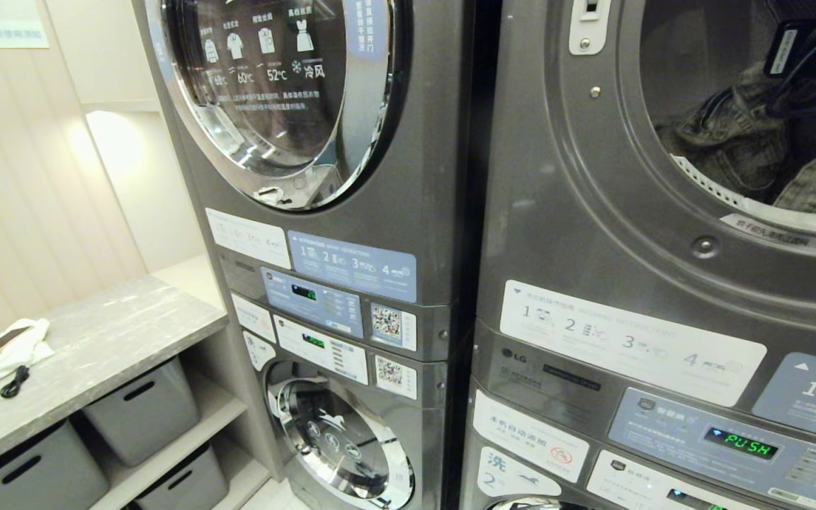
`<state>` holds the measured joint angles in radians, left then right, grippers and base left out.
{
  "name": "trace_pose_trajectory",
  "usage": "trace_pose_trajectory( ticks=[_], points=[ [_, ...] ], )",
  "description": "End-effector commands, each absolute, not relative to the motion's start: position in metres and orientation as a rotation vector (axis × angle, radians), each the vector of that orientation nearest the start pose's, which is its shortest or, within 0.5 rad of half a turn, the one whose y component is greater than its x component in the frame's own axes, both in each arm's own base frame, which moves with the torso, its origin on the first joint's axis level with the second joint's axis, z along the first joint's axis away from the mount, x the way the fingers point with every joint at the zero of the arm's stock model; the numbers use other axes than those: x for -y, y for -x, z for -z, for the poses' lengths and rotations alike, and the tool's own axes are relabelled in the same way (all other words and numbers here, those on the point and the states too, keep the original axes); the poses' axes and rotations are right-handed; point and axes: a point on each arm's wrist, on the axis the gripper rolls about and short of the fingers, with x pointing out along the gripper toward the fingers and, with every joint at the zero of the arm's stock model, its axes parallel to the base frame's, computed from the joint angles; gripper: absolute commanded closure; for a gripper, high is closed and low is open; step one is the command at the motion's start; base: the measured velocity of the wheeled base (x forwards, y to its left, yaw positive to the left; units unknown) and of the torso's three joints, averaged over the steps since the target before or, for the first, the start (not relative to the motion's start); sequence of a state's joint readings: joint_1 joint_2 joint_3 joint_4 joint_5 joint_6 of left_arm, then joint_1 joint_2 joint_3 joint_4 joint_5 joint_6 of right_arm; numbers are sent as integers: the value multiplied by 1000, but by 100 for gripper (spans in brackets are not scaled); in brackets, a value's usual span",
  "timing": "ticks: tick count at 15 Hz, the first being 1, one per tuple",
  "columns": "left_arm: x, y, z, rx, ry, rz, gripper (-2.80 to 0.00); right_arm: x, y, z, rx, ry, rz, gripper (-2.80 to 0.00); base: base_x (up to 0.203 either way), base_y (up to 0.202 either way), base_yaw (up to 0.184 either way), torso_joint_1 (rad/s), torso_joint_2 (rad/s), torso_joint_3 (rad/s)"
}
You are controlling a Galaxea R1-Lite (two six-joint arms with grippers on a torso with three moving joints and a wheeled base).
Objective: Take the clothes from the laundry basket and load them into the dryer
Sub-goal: Put the clothes in the dryer
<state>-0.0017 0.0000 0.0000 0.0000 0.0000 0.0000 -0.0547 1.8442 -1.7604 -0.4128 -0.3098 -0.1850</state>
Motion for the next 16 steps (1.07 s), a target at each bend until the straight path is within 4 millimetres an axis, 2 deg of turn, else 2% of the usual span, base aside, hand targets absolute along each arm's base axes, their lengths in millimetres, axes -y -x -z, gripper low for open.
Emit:
trace_pose_trajectory(
  ticks=[1,4,7,8,10,11,14,16],
  points=[
    [0,23,-75,0,0,2,0,28,-404,-354,248,142,414,-280,0,0,0,0,0,0],
    [0,23,-76,-1,0,2,0,29,-418,-347,239,140,440,-280,0,0,0,0,0,0],
    [0,23,-75,0,0,2,0,29,-406,-359,271,133,440,-280,0,0,0,0,0,0],
    [0,23,-75,0,0,2,0,28,-391,-372,292,129,435,-280,0,0,0,0,0,0],
    [0,23,-75,0,0,2,0,24,-348,-393,301,130,402,-280,0,0,0,0,0,0],
    [0,23,-75,0,0,2,0,22,-323,-396,287,133,381,0,0,0,0,0,0,0],
    [0,23,-75,0,0,2,0,17,-249,-391,253,133,327,0,0,0,0,0,0,0],
    [0,23,-75,-2,0,2,0,13,-199,-373,226,138,273,0,0,0,0,0,0,0]
  ],
)
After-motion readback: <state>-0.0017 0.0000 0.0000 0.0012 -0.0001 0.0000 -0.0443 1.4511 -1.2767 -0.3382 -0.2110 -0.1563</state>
